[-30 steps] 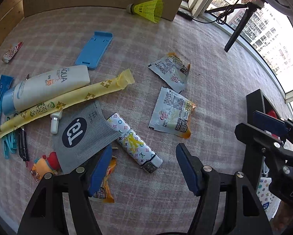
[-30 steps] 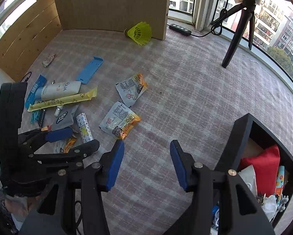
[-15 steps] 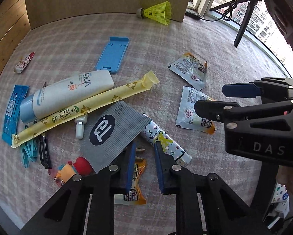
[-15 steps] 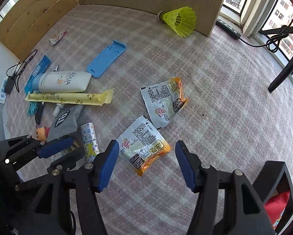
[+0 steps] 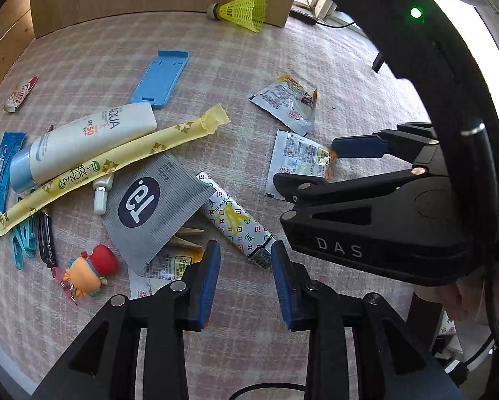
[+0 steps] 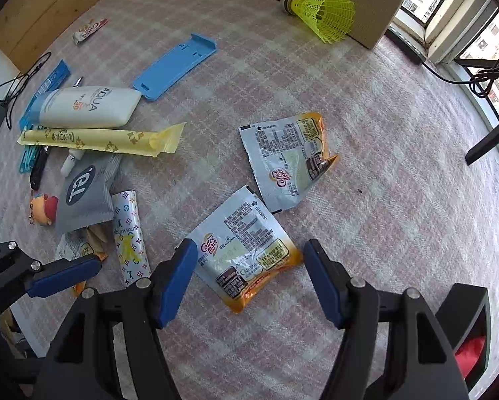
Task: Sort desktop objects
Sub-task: 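Grasp the patterned lighter with the left tool while the right tool grasps the snack packet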
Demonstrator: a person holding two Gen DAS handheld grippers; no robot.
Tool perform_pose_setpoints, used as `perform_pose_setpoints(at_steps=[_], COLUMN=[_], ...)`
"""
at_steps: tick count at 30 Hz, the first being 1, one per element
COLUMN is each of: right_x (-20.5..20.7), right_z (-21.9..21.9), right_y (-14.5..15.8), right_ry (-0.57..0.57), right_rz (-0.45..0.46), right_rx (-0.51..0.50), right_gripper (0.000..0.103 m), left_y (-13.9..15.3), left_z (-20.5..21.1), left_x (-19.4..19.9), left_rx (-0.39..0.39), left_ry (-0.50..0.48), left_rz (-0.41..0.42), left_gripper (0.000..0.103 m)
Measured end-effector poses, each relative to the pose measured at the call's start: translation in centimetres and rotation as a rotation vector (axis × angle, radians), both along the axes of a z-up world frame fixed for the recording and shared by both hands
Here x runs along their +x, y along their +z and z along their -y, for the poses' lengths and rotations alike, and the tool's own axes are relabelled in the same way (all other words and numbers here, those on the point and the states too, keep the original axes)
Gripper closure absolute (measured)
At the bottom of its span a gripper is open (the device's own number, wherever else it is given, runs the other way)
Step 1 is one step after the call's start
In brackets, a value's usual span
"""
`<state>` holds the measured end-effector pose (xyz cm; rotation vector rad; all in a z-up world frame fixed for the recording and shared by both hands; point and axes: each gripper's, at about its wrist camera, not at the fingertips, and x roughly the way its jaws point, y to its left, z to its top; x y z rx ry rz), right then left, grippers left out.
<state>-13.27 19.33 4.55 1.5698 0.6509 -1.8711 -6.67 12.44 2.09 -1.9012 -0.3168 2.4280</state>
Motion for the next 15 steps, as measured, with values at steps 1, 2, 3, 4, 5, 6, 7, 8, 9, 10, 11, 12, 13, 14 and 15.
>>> perform_pose_setpoints(at_steps=[1, 2, 3, 4, 5, 6, 7, 8, 9, 10, 11, 12, 13, 14, 15], right_x=[-0.1, -0.1, -0.2, -0.4, -0.6, -0.9, -1.1, -1.2, -1.3, -1.5, -1.8, -2.0, -2.0, -2.0, -1.9], right_z=[-0.2, -0.4, -0.7, -1.0, -1.4, -1.9, -2.3, -2.8, -3.2, -3.6, -4.0, -4.2, -4.3, -4.3, -4.3], right_y=[0.0, 0.1, 0.1, 0.2, 0.3, 0.3, 0.4, 0.5, 0.7, 0.9, 1.0, 1.1, 1.2, 1.3, 1.3], right_ry=[-0.003, -0.009, -0.013, -0.024, -0.042, -0.053, -0.058, -0.064, -0.070, -0.087, -0.107, -0.120, -0.124, -0.125, -0.129], right_rz=[-0.001, 0.001, 0.001, -0.001, 0.001, 0.002, 0.002, -0.001, -0.009, -0.009, -0.001, 0.005, 0.009, 0.012, 0.018], right_rx=[0.002, 0.001, 0.002, 0.005, 0.003, 0.003, 0.004, -0.002, -0.003, -0.007, -0.016, -0.027, -0.032, -0.031, -0.029], right_gripper=[0.037, 0.037, 0.037, 0.038, 0.038, 0.038, 0.039, 0.047, 0.053, 0.059, 0.060, 0.061, 0.061, 0.060, 0.056], left_y=[-0.4, -0.9, -1.1, -1.1, -1.1, -1.1, -1.1, -1.1, -1.1, -1.1, -1.0, -1.0, -1.0, -0.9, -0.9], left_z=[-0.1, 0.0, 0.1, 0.1, -0.1, -0.4, -0.7, -0.9, -1.2, -1.3, -1.4, -1.4, -1.4, -1.3, -1.2], left_x=[-0.4, -0.8, -1.2, -1.6, -1.9, -2.2, -2.5, -2.8, -3.0, -3.1, -3.2, -3.3, -3.3, -3.2, -3.2], left_rx=[-0.003, -0.005, 0.005, -0.007, -0.023, -0.036, -0.048, -0.060, -0.071, -0.088, -0.102, -0.108, -0.110, -0.111, -0.111], left_ry=[0.010, 0.026, 0.044, 0.052, 0.045, 0.037, 0.029, 0.019, 0.014, 0.014, 0.016, 0.017, 0.014, 0.011, 0.006], left_rz=[0.014, 0.029, 0.032, 0.027, 0.033, 0.030, 0.025, 0.022, 0.016, 0.006, -0.002, -0.006, -0.007, -0.006, -0.008], left_gripper=[0.070, 0.063, 0.060, 0.060, 0.060, 0.060, 0.060, 0.060, 0.063, 0.068, 0.073, 0.075, 0.076, 0.079, 0.081])
